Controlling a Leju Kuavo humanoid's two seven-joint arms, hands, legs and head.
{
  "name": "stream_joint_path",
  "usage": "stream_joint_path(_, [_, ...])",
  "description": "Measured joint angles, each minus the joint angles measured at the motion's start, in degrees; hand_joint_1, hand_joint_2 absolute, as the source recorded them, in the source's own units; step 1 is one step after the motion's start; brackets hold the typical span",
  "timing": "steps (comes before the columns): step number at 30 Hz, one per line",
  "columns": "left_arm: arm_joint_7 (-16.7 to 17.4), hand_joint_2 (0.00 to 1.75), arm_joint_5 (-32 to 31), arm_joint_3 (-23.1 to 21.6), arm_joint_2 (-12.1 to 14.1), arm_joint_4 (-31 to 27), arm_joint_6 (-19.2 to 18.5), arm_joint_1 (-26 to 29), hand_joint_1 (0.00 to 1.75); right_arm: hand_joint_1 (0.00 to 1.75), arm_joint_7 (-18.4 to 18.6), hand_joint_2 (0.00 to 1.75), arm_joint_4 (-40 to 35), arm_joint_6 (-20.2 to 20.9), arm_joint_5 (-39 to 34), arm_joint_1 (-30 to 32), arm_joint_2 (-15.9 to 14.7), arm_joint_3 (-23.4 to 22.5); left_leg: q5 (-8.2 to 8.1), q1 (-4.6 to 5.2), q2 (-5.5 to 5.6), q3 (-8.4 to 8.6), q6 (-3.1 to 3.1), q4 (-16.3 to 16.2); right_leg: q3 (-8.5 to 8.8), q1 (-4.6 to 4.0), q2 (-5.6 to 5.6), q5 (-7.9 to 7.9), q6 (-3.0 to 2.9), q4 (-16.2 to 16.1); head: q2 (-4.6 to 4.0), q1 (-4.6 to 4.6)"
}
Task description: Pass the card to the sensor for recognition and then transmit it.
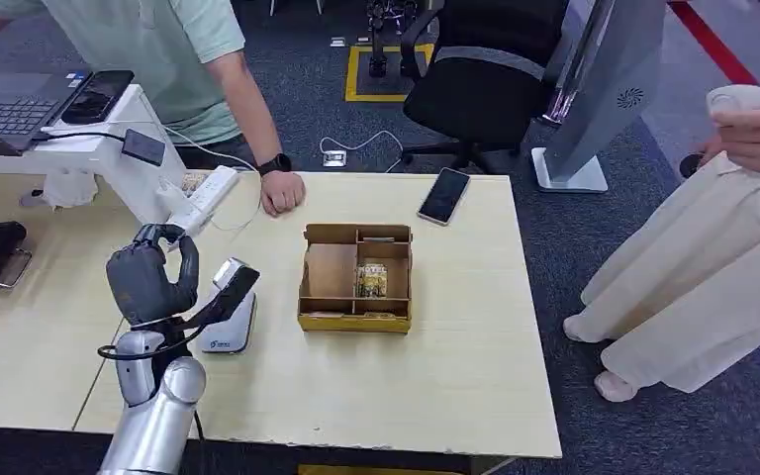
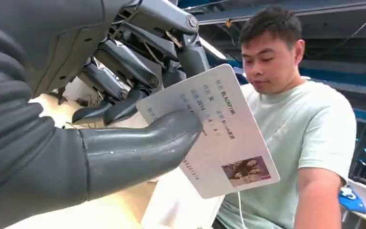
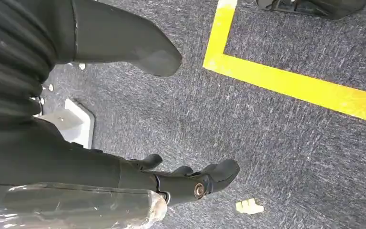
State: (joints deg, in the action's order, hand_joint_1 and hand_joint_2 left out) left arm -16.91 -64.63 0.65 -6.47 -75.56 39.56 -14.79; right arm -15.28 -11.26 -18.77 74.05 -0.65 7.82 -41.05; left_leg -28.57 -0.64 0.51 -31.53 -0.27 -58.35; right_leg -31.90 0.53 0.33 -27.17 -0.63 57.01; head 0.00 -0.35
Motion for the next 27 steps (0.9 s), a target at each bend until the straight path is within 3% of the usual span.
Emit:
stream_joint_path(5, [4.79, 1.75, 8.79, -4.24, 2.78, 0.74, -1.01, 0.03, 1.75, 0.00, 0.00, 1.75, 0.00, 0.11, 0.00, 0.01, 0.00, -0.13, 0.00, -0.01, 0.00, -0.01, 0.00, 0.00, -0.01, 0.00, 0.00, 0.00, 0.00, 0.00, 0.00, 0.00])
stream_joint_path(15, [8.96, 1.75, 24.91, -7.04, 6.53, 0.85, -14.95, 2.20, 1.75, 0.00, 0.35, 1.75, -0.20, 0.85, -0.07, 0.14, 0.09, -1.05, 0.00, 0.00, -0.01, -0.04, 0.00, 0.00, -0.04, 0.00, 0.01, -0.01, 0.00, 0.00, 0.00, 0.00])
stream_joint_path(17, [9.22, 1.75, 25.77, -7.04, 6.91, 0.83, -15.91, 2.63, 1.75, 0.00, 0.35, 1.75, -0.28, 0.85, -0.07, 0.19, 0.13, -1.18, 0.00, 0.00, 0.00, -0.05, 0.00, 0.00, -0.05, 0.00, 0.01, -0.01, 0.00, 0.00, 0.00, 0.00])
stream_joint_path(23, [13.90, 1.75, 28.45, -7.04, 8.50, 1.44, -24.88, 3.17, 1.75, 0.00, 0.81, 1.75, -0.77, 1.05, 0.02, 0.37, 0.33, -1.68, 0.00, 0.00, 0.00, -0.07, 0.00, 0.00, -0.06, 0.00, 0.01, -0.01, 0.00, 0.00, 0.00, 0.00])
stream_joint_path(27, [15.40, 1.75, 28.65, -7.01, 9.51, 2.14, -27.80, 3.44, 1.75, 0.00, 0.79, 1.75, -1.03, 1.11, 0.11, 0.37, 0.41, -2.16, 0.00, -0.01, 0.00, -0.07, 0.00, 0.00, -0.07, 0.00, 0.00, -0.01, 0.00, 0.00, 0.00, 0.00])
